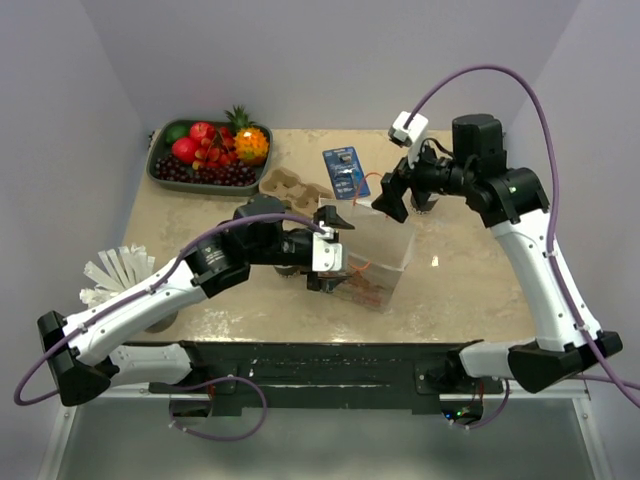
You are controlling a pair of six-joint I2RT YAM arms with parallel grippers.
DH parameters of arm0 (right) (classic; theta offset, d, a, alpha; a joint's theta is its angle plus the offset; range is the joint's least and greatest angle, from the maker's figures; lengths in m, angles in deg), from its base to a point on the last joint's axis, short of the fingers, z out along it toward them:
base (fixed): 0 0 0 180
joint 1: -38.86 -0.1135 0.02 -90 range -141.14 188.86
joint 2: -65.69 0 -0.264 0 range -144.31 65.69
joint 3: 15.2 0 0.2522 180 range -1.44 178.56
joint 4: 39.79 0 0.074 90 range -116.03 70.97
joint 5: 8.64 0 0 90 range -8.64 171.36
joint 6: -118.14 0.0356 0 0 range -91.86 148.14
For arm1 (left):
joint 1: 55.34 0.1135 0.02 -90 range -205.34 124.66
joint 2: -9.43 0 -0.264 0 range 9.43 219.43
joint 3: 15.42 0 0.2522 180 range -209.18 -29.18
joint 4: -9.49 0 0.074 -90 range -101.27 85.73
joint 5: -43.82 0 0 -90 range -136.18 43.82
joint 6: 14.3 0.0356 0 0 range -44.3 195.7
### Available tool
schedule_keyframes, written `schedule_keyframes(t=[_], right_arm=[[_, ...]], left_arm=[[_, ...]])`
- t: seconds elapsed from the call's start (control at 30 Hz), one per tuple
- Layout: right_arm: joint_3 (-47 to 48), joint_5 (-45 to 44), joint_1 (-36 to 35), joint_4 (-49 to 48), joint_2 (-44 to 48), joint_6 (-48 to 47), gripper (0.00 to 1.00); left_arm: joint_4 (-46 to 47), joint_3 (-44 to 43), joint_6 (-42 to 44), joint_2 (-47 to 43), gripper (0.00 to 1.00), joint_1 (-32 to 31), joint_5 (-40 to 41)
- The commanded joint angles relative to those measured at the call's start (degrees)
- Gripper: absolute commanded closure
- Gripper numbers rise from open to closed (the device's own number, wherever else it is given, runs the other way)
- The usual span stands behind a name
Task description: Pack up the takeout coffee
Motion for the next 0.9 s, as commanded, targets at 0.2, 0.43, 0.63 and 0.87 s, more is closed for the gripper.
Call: schedule_keyframes(t=[0.2,0.43,0.63,0.87], right_arm=[[-3.12,-1.21,0.15,3.05,-4.8,-8.38,0.05],[-1.98,2.82,0.23,8.24,-7.26,-11.72,0.4],[6.0,4.76,0.23,13.6,-7.53,-13.83,1.0],[25.94,2.13,0.23,16.68,-9.9,-11.64,1.0]], left_arm=[[-5.94,-6.69,10.92,7.6,0.26,0.05,-2.22],[-7.53,-8.45,11.36,9.72,0.83,-0.03,-4.24],[-9.81,-15.38,11.1,10.08,1.0,0.05,-4.33],[-12.36,-25.76,12.32,10.25,1.0,0.05,-1.61]])
